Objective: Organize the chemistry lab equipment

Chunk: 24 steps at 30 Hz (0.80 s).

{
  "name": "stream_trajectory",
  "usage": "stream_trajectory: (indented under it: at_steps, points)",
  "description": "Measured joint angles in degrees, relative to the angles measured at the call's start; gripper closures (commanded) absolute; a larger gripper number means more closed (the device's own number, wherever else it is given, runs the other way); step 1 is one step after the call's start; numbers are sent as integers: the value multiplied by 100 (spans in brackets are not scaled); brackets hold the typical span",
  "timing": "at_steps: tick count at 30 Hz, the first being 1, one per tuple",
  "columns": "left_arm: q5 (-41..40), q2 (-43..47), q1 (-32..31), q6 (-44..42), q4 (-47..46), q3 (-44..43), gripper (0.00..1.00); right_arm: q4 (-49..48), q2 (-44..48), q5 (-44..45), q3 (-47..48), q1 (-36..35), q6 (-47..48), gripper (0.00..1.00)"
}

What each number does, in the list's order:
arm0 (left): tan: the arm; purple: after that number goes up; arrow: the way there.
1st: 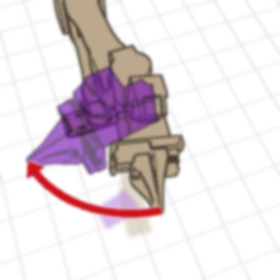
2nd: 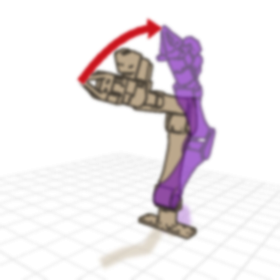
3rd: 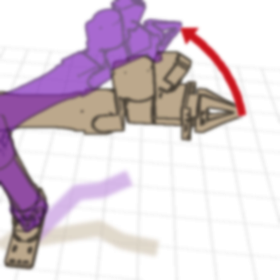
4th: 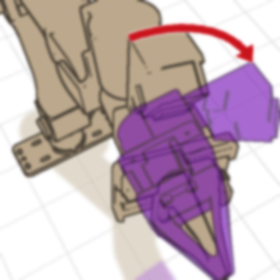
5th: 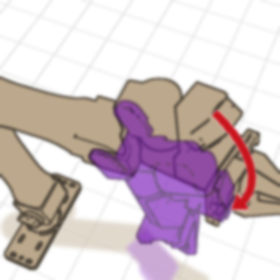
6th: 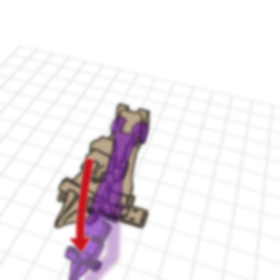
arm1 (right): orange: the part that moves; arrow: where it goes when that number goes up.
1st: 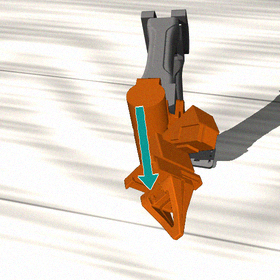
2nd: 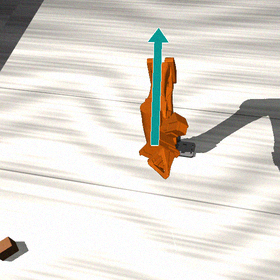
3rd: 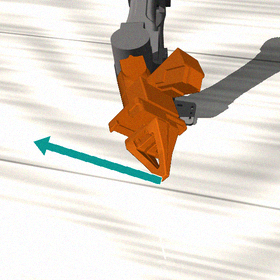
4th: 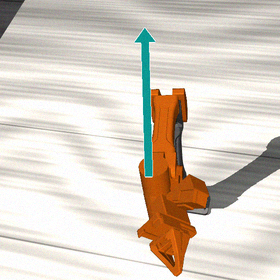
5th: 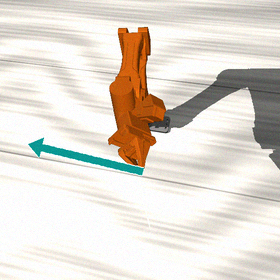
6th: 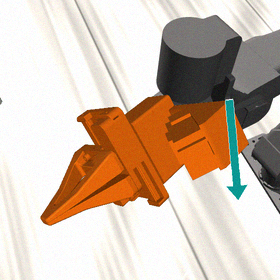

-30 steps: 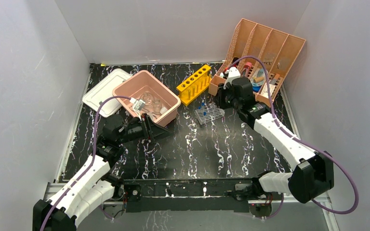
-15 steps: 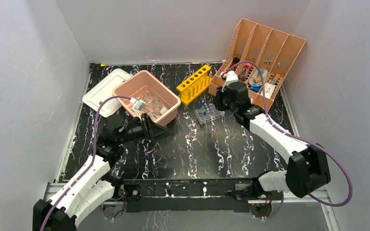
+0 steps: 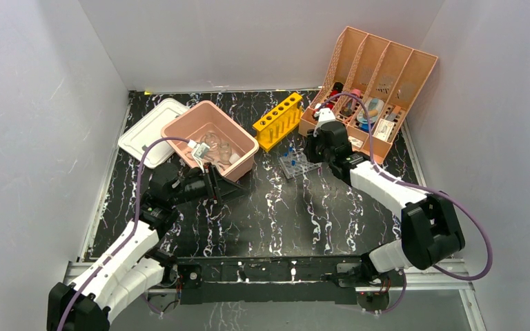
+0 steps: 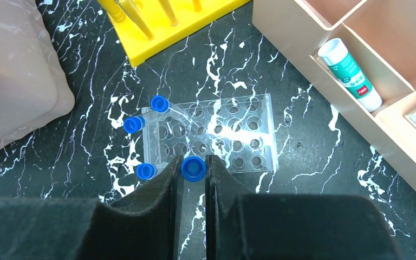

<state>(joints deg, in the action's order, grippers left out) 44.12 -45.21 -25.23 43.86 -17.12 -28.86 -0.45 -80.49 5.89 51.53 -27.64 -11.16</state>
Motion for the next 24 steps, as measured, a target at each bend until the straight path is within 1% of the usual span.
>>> stream_trajectory:
  at_steps: [14,24]
  points:
    - [-2,-57,0,-44,4,0,46,-157,-468,-7,-146,0,46,85]
    - [-4,-57,0,-46,2,0,46,-238,-525,-50,-146,0,44,85]
